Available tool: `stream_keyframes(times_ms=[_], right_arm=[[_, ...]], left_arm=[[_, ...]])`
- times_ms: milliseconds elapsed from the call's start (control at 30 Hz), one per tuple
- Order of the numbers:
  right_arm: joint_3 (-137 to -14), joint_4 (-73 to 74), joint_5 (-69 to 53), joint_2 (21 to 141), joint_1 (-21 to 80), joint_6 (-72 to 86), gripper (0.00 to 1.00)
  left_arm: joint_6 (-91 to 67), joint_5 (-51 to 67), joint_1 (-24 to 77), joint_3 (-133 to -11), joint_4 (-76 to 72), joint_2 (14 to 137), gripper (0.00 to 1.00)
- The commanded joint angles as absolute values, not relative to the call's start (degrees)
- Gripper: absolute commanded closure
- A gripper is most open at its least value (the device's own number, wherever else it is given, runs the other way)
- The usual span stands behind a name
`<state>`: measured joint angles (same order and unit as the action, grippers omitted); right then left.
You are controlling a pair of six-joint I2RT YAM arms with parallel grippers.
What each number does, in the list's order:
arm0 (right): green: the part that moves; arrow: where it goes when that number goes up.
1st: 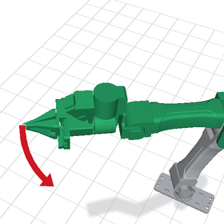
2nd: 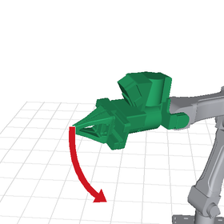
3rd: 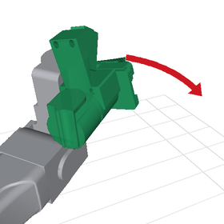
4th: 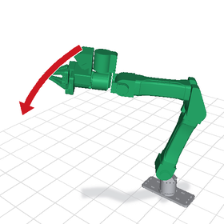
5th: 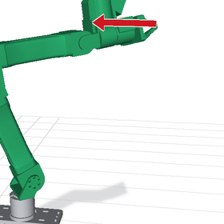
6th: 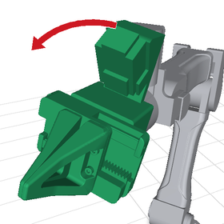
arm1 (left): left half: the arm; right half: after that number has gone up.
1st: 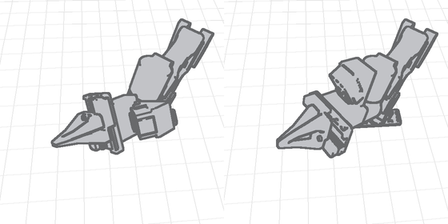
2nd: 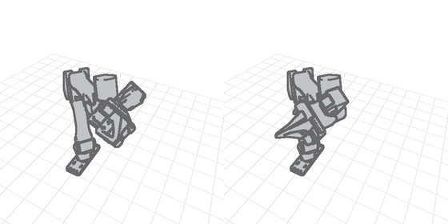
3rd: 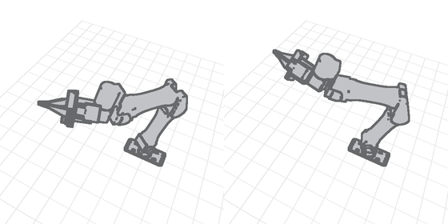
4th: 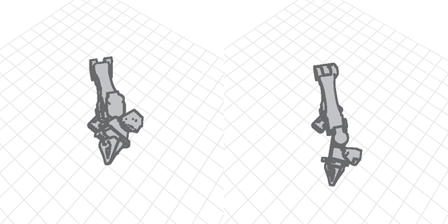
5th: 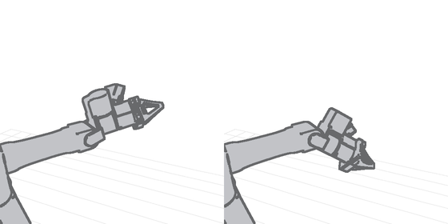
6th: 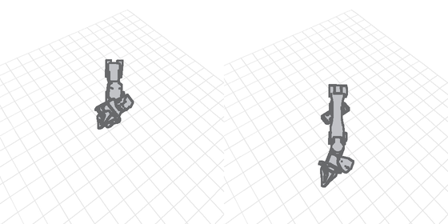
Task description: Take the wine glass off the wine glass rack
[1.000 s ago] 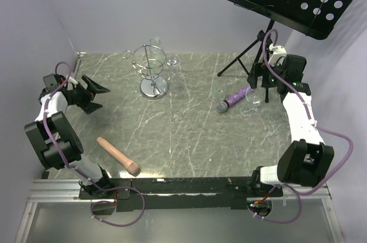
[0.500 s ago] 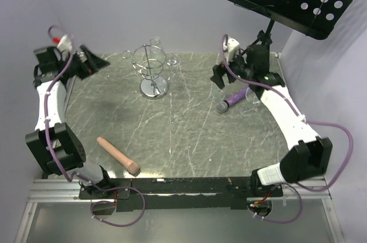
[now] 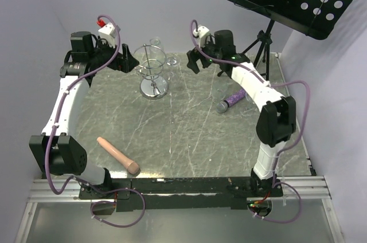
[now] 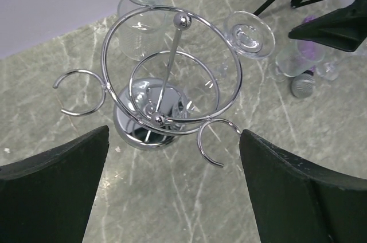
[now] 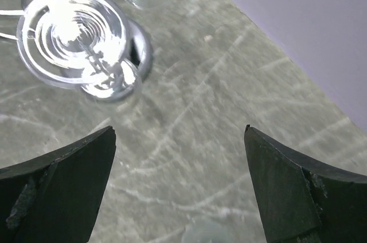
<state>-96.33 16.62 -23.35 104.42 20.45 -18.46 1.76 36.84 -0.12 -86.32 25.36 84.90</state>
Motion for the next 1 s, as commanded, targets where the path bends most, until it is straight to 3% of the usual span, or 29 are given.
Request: stream_keyframes(times_ms=[0, 200, 400, 633, 800, 967], right_arm=[[-103.53, 14.58, -32.39, 107.92, 21.53, -19.24, 0.02], [-98.54, 13.73, -46.12, 107.5, 21.89, -20.22, 0.1], [-84.57, -4.11, -51.67, 103.01, 21.62, -12.22, 0.16], [-75.33, -18.44, -52.91, 102.22, 21.27, -10.47, 0.21], [-68.65, -40.81, -54.14, 103.71, 20.74, -4.32, 0.28], [-68.55, -50.26, -52.04, 107.57, 20.83, -1.41, 0.29]], left_arm=[[5.71, 32.97, 2.72, -87.63, 25.84, 83.15, 0.0], [3.51, 30.41, 3.87, -85.35, 22.77, 79.11, 0.0], [8.69, 26.38, 3.95, -83.15, 23.29, 73.75, 0.0], [13.79, 21.19, 4.83, -85.25, 28.38, 72.86, 0.0], [25.37, 14.51, 6.41, -86.22, 34.52, 73.21, 0.0], [32.51, 4.94, 9.66, -84.99, 36.12, 71.37, 0.0]])
